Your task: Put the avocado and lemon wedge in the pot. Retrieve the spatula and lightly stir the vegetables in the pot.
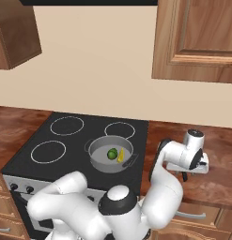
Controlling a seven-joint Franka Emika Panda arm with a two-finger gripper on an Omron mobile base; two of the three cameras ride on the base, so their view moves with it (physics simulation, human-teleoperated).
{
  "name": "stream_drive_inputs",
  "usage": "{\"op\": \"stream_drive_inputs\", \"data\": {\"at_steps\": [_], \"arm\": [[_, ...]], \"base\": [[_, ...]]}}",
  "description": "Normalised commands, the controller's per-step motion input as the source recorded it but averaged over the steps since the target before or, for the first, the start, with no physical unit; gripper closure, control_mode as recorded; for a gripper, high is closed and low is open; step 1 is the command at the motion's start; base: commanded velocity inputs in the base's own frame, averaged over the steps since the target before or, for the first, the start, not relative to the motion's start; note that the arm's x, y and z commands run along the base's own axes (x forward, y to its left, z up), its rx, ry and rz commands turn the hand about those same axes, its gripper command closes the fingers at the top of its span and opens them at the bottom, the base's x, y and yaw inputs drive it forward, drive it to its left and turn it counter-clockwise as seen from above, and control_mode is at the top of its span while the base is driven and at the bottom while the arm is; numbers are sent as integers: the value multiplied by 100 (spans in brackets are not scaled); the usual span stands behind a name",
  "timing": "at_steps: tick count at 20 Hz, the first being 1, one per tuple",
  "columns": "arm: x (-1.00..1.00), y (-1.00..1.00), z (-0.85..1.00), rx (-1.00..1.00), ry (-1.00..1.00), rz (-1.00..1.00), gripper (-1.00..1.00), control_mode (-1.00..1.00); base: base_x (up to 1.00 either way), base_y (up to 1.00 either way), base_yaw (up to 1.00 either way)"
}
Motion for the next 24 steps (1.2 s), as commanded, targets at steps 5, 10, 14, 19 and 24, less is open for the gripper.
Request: {"op": "stream_drive_inputs", "data": {"at_steps": [5,10,14,19,24], "arm": [[0,3,0,0,0,0,100,-100],[0,0,0,0,0,0,100,-100],[0,0,8,0,0,0,100,-100],[-40,4,87,0,-5,-1,100,-100],[-87,29,100,0,-9,-3,100,-100]], "base": [[0,0,0],[0,0,0],[0,0,0],[0,0,0],[0,0,0]]}}
